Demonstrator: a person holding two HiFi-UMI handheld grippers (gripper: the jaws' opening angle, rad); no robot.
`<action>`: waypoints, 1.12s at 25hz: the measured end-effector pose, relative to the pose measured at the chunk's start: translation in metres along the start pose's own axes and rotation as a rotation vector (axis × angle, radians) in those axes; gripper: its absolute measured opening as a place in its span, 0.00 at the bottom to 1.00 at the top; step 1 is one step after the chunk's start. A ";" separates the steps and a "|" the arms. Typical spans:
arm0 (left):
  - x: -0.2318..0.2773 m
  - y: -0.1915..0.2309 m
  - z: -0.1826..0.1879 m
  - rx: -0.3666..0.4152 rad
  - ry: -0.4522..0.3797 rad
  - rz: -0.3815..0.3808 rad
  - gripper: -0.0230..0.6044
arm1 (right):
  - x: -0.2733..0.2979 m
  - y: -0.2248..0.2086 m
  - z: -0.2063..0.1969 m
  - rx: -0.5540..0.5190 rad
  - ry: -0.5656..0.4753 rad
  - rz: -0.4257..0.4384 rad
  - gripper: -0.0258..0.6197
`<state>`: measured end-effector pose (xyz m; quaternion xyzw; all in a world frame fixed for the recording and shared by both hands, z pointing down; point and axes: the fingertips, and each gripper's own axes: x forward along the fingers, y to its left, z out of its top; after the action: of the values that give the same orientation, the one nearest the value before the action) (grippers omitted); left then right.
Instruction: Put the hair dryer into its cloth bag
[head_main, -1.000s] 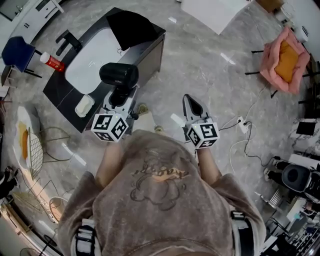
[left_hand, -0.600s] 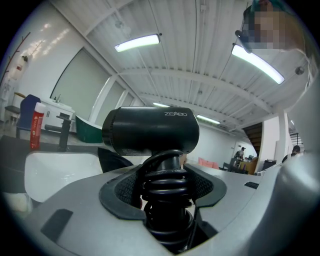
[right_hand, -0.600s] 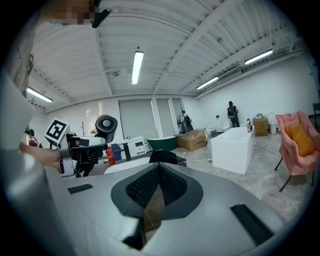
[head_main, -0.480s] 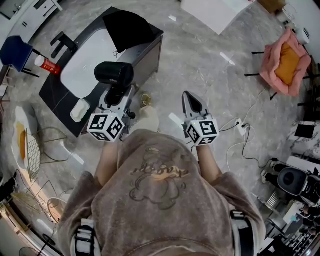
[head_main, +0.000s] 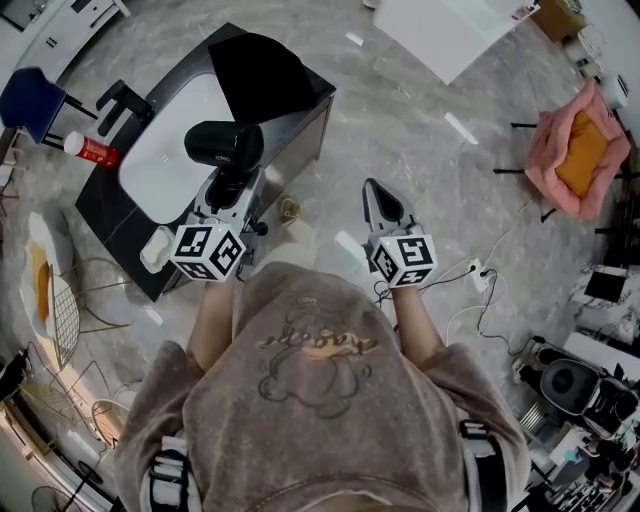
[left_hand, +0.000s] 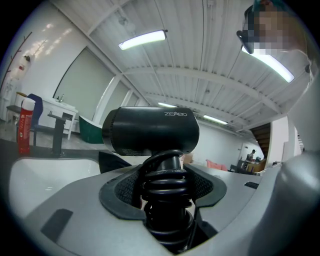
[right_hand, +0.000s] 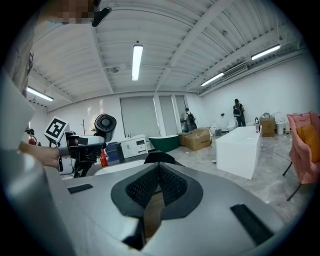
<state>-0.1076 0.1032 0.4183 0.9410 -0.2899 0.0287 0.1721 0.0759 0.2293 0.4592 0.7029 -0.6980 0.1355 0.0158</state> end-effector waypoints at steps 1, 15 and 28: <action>0.009 0.005 0.005 -0.004 0.000 0.002 0.45 | 0.011 -0.005 0.005 -0.001 0.000 0.002 0.04; 0.121 0.081 0.065 -0.029 0.025 0.024 0.45 | 0.163 -0.048 0.067 -0.008 0.007 0.052 0.04; 0.165 0.120 0.086 -0.048 0.038 0.069 0.45 | 0.245 -0.056 0.095 -0.044 0.038 0.148 0.04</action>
<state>-0.0414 -0.1067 0.3999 0.9253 -0.3197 0.0454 0.1990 0.1448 -0.0291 0.4295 0.6462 -0.7504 0.1345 0.0344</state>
